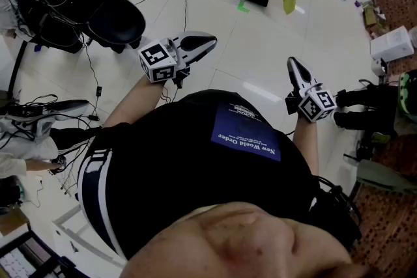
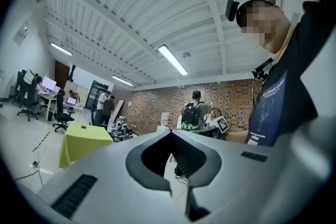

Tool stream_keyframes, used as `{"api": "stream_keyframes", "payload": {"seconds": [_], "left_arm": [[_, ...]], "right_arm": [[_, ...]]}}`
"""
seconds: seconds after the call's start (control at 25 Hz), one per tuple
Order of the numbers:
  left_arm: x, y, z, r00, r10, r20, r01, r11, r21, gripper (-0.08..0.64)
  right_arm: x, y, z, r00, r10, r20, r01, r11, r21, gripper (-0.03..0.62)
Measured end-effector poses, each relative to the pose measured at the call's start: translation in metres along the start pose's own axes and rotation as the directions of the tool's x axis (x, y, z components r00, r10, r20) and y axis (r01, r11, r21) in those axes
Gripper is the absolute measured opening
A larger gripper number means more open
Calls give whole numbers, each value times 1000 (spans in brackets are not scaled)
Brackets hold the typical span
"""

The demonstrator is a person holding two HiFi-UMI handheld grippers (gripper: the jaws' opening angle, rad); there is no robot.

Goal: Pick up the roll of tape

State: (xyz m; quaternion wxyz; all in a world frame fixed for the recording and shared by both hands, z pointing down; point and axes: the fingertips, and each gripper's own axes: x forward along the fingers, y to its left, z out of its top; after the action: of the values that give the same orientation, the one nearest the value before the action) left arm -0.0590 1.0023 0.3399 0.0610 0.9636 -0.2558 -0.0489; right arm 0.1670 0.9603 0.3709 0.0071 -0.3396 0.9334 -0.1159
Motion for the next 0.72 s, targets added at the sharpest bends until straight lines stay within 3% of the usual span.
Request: {"api": "stream_keyframes", "payload": {"seconds": [0.44, 0.72], "left_arm": [[70, -19, -8, 1000, -27, -10, 27, 999, -44, 5], [80, 32, -8, 999, -45, -4, 45, 996, -77, 5]], "right_arm": [[-39, -57, -2, 1000, 0, -4, 0, 1000, 22, -14], [5, -78, 2, 1000, -7, -19, 7, 1000, 21, -13]]}}
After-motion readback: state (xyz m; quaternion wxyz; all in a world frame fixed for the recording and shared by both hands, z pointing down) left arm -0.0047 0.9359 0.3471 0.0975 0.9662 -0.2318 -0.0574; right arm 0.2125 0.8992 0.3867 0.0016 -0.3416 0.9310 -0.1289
